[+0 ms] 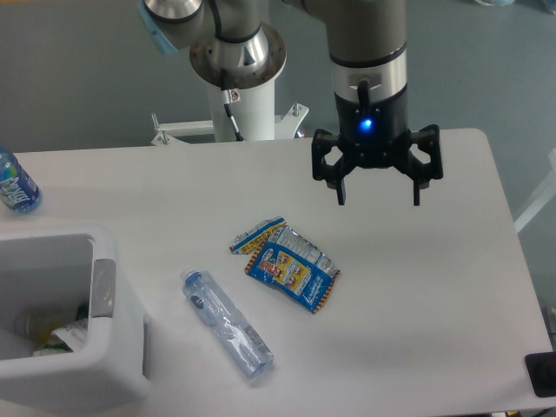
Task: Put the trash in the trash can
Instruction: 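Move the open gripper toward the blue-and-yellow snack wrapper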
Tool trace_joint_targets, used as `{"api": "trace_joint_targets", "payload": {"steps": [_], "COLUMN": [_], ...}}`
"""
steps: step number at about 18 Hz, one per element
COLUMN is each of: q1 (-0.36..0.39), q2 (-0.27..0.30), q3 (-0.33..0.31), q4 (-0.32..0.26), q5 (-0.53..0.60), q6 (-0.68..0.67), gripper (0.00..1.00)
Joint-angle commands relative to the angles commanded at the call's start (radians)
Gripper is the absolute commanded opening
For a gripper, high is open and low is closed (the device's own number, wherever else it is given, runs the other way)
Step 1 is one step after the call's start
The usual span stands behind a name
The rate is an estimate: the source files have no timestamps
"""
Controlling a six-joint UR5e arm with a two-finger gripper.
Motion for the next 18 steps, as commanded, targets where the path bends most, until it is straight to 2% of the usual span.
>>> {"api": "trace_joint_targets", "payload": {"steps": [12,14,18], "q1": [0.006,0.006,0.0], "q2": [0.0,-0.002,0.005], "q3": [-0.038,-0.069,-0.164], "q4": [0.006,0.02,0.101], "q5": [-0.006,-0.006,-0.006], "q6": [-0.014,-0.011,-0.049], "gripper": [1.0,1.0,1.0]}}
